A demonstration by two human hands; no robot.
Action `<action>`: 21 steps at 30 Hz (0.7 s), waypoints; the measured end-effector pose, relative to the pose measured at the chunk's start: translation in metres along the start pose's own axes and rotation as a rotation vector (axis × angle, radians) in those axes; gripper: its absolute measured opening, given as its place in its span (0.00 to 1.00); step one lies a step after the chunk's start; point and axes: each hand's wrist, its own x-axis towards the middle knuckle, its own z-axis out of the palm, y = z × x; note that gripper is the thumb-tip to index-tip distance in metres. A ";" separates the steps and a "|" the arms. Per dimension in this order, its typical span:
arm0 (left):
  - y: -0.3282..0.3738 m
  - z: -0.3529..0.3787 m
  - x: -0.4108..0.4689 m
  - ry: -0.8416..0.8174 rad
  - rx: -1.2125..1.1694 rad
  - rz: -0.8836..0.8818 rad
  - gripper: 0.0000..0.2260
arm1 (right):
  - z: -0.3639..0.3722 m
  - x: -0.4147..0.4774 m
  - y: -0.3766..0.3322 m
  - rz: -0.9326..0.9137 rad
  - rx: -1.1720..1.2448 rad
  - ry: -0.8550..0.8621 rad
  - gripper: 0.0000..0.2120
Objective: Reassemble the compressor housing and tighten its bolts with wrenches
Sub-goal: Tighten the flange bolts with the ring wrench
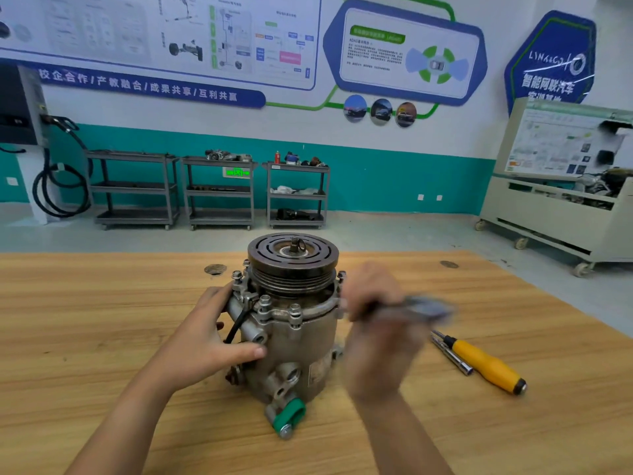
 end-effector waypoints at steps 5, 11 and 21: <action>0.001 0.001 0.001 -0.003 -0.020 0.002 0.38 | -0.058 0.056 -0.005 0.349 0.601 0.374 0.37; -0.001 0.001 0.001 -0.001 -0.030 0.000 0.43 | -0.062 0.073 0.043 0.795 0.660 0.576 0.33; -0.009 0.005 0.002 -0.005 -0.100 -0.038 0.63 | -0.070 0.074 0.095 1.126 0.882 0.496 0.35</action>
